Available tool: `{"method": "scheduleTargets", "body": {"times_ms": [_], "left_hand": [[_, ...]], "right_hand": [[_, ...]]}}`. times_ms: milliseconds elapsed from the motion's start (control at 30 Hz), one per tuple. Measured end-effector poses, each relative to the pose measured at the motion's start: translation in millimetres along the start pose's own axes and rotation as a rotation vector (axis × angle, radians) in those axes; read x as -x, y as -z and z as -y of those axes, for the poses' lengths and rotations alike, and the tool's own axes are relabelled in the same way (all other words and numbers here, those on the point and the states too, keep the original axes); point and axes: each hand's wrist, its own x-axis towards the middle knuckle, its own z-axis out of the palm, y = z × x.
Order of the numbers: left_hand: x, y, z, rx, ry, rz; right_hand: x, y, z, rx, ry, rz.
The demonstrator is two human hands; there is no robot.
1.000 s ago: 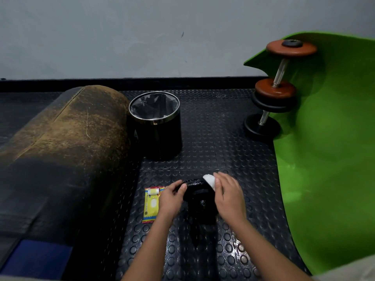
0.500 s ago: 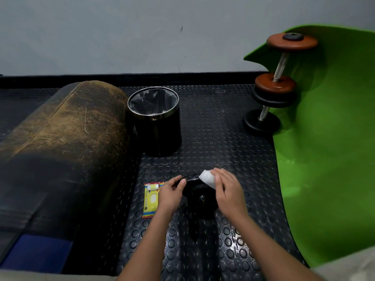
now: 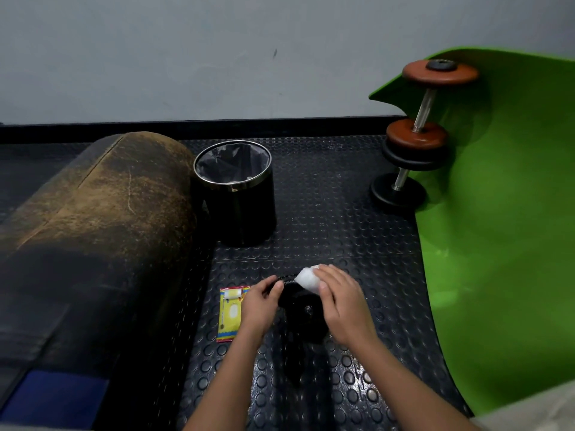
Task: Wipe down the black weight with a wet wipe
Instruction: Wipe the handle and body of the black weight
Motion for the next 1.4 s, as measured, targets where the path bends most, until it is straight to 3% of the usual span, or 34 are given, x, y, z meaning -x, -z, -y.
{"method": "scheduleTargets", "body": {"times_ms": [200,333,433,633,900,1267,1400], "left_hand": [[1,1,2,0.039,0.011,0.020],[0,1,1,0.032,0.007,0.008],[0,1,1,0.042,0.012,0.010],[1,2,3,0.096,0.034,0.032],[-5,0,10,0.159,0.051,0.001],[-8,1,13,0.131,0.047,0.001],[-9,-1,13,0.133,0.044,-0.005]], "right_hand": [[-17,2,-1,-0.077,-0.281,-0.010],[-30,-1,14,0.138,-0.163,0.094],[-36,-1,18,0.143,-0.073,0.158],[-60,22,8,0.186,-0.197,0.333],[-74,0,47,0.183,-0.080,0.526],[-93,17,11,0.178,-0.307,0.622],[-88,9,30,0.213,-0.211,0.595]]}}
